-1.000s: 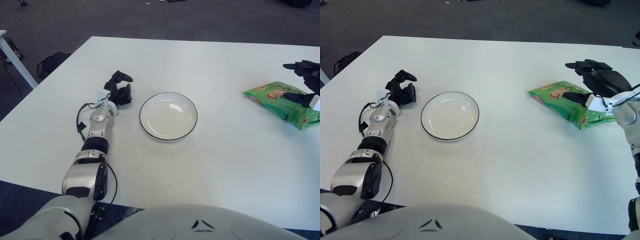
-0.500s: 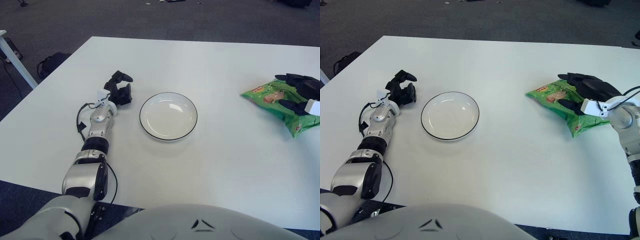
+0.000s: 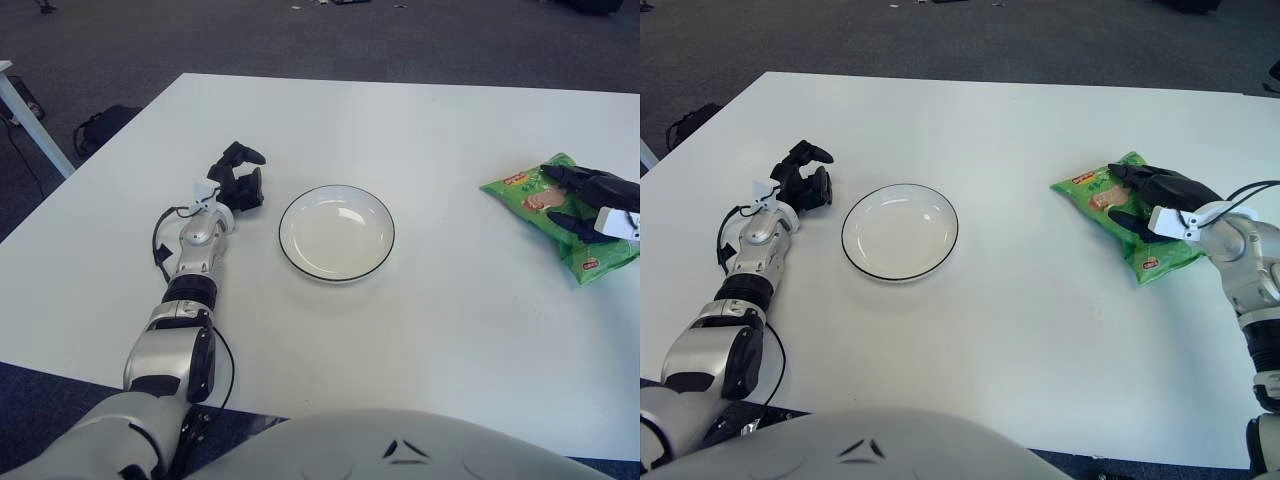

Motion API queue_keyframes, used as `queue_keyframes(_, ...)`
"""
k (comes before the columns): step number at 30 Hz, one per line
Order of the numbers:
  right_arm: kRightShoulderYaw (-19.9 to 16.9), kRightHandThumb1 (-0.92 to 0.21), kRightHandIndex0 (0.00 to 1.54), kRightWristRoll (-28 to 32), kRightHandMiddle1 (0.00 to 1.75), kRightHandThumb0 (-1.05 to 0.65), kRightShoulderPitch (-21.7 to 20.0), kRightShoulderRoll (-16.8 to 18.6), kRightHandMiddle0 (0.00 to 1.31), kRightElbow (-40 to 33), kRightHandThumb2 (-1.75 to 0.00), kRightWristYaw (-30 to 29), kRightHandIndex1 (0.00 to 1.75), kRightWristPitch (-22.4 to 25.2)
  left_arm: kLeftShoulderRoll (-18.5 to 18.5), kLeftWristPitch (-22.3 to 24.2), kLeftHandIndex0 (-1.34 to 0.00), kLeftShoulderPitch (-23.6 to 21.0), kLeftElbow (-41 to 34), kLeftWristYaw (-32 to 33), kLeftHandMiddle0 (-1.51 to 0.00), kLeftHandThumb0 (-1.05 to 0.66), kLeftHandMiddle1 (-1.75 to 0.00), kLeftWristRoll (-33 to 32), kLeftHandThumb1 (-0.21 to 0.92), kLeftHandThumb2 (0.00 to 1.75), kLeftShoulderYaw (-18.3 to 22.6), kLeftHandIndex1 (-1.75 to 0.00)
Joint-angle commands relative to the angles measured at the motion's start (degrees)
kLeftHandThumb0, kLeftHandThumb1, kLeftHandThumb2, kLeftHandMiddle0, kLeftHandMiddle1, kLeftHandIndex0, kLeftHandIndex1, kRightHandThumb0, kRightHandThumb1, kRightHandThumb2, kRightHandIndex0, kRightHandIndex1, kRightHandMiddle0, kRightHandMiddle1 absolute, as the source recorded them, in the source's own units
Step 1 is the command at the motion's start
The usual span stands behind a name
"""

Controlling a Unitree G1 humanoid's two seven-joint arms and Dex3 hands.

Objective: Put the snack into the plate.

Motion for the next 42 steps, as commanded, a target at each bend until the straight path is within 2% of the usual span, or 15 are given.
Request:
queue_keyframes(1,2.32,-0.92,0.0,-0.93,0.0,-1.05,-1.96,0.64,0.0,2.09,-0.98,2.08,0.0,-1.22,-1.17,1.71,-0.44,4.29,2.13,0.18,-1.1,-0.41,-1.75,0.65,0.54,1.03,-0.55,-1.75)
queue_keyframes(4,3.41,-0.92,0.0,-0.94,0.0,-1.05,-3.0,0.84,0.0,2.88,-0.97,3.49,0.0,-1.15,-1.18,1.79,-0.44,4.33,2.01,0.26,-1.1,-0.41,-1.75,0.7,0.54,1.03,-0.57,-1.75)
queue_keyframes(8,6.3,-0.92,0.0,-1.65,0.0,-1.05,-5.68,2.15,0.0,2.06,-0.96,8.32,0.0,1.93,-1.3,1.73,-0.44,4.57,1.68,0.63,-1.11,-0.41,-1.75,0.89,0.54,1.03,-0.65,-1.75)
queue_keyframes(13,9.29,-0.92,0.0,-3.36,0.0,-1.05,-8.24,2.08,0.0,-1.59,-0.96,14.22,0.0,5.34,-1.34,2.04,-0.44,4.84,1.08,1.01,-1.12,-0.41,-1.75,1.16,0.54,1.03,-0.85,-1.75)
queue_keyframes(18,11.01,-0.92,0.0,-4.41,0.0,-1.05,-10.01,2.52,0.0,-1.65,-0.96,16.45,0.0,6.43,-1.37,2.36,-0.44,4.94,0.74,1.16,-1.11,-0.41,-1.75,1.16,0.54,1.03,-0.92,-1.75)
queue_keyframes(24,15.43,-0.92,0.0,-7.66,0.0,-1.04,-15.78,5.33,0.0,5.96,-0.94,15.21,0.0,2.89,-1.48,2.24,-0.44,5.08,0.42,1.31,-1.1,-0.41,-1.75,1.2,0.54,1.03,-1.05,-1.75)
queue_keyframes(31,18.64,-0.92,0.0,-8.93,0.0,-1.05,-20.31,6.43,0.0,7.05,-0.91,17.32,0.0,-1.99,-1.5,2.38,-0.44,5.25,0.02,2.24,-1.1,-0.41,-1.75,1.81,0.54,1.03,-1.39,-1.75)
queue_keyframes(34,19.24,-0.92,0.0,-8.47,0.0,-1.05,-21.21,6.56,0.0,5.21,-0.91,18.94,0.0,-3.37,-1.56,2.26,-0.44,5.44,-0.32,2.96,-1.11,-0.41,-1.75,2.23,0.54,1.03,-1.59,-1.75)
queue_keyframes(42,19.49,-0.92,0.0,-8.45,0.02,-1.04,-23.19,7.75,0.02,6.89,-0.85,16.76,0.0,-9.04,-1.65,3.71,-0.44,6.2,-2.36,4.35,-1.15,-0.41,-1.75,3.36,0.54,1.03,-2.37,-1.75)
